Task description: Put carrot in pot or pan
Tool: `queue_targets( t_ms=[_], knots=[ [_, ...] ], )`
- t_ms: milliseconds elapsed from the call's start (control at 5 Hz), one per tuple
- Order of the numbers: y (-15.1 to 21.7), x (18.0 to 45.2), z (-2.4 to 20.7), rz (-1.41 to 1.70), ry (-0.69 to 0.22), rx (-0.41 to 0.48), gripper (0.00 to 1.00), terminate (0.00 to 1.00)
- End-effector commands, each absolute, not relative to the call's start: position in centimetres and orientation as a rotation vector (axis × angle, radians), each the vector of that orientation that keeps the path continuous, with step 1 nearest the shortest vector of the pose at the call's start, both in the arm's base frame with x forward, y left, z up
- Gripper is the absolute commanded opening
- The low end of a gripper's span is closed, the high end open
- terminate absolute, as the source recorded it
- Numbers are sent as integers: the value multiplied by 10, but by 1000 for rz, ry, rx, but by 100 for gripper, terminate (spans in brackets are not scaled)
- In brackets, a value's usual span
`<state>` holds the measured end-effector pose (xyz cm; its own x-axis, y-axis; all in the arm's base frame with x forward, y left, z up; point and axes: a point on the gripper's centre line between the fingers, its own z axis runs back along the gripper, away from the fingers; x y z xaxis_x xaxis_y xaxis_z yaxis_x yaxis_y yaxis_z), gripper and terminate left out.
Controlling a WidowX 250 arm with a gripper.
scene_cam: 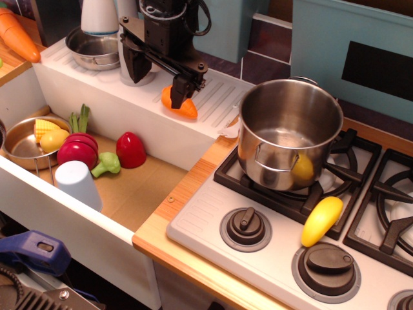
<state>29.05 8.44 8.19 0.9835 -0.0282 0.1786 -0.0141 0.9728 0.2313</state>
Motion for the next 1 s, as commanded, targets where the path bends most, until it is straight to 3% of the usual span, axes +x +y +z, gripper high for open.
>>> queue_targets(
  t_ms=[0,400,800],
  knots=[
    [84,291,82,-7,-182,234,100,0],
    [94,304,74,-32,-265,301,100,0],
    [107,319,61,-69,-346,269,100,0]
  ],
)
